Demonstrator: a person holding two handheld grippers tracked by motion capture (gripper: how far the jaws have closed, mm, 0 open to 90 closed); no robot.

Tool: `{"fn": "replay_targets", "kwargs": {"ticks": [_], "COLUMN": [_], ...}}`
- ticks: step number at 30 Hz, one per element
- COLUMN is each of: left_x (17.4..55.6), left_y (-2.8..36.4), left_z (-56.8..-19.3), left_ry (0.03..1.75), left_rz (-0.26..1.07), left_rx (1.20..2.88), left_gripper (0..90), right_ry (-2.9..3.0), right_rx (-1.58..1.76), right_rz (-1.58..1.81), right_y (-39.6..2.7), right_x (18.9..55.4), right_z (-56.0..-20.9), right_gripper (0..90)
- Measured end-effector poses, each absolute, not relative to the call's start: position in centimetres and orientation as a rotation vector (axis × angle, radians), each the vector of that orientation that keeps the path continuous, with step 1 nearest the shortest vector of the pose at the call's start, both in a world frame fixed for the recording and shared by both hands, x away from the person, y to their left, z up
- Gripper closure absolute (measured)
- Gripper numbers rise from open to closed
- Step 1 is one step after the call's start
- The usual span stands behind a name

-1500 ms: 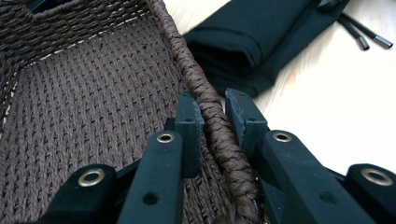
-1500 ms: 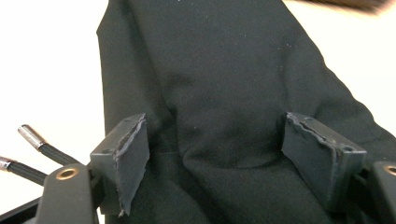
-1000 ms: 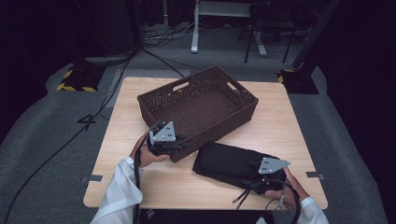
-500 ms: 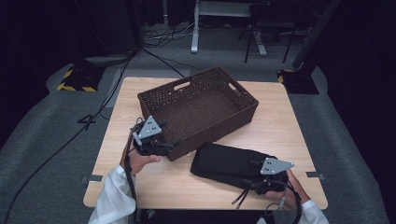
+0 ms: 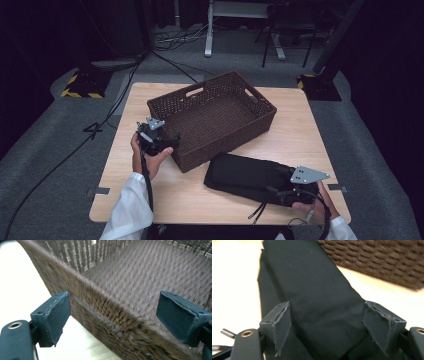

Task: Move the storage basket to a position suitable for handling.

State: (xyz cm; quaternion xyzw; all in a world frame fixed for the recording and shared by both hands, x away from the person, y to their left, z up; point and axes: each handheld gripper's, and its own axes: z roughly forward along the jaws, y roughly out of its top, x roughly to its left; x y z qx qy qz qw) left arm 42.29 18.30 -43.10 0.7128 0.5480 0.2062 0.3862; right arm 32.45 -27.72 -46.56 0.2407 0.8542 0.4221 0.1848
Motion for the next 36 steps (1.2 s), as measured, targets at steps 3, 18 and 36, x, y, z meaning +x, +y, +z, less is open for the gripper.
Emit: {"fn": "replay_targets", "kwargs": {"ticks": [3,18,36], "left_x": [43.1,48.3,48.2], "left_y": [18.3,17.6,15.5], "left_z": [-43.6,-43.3,-41.3], "left_ry": [1.379,1.118,0.939], "left_rz": [0.442,0.333,0.452], "left_rx": [1.815,1.968,2.032], "left_gripper": [9.8,17.3,16.3], "right_ry": [2.433,2.534,2.545], "right_rx": [0.698,0.596,0.522], "right_rz": [1.128,1.113,1.148], "right_y": [-27.6,-25.0,-22.3], "right_x": [32.7,33.1,32.9], "right_z": [-47.5,-48.8,-48.3], "right_gripper": [23.8,22.9,23.2]}}
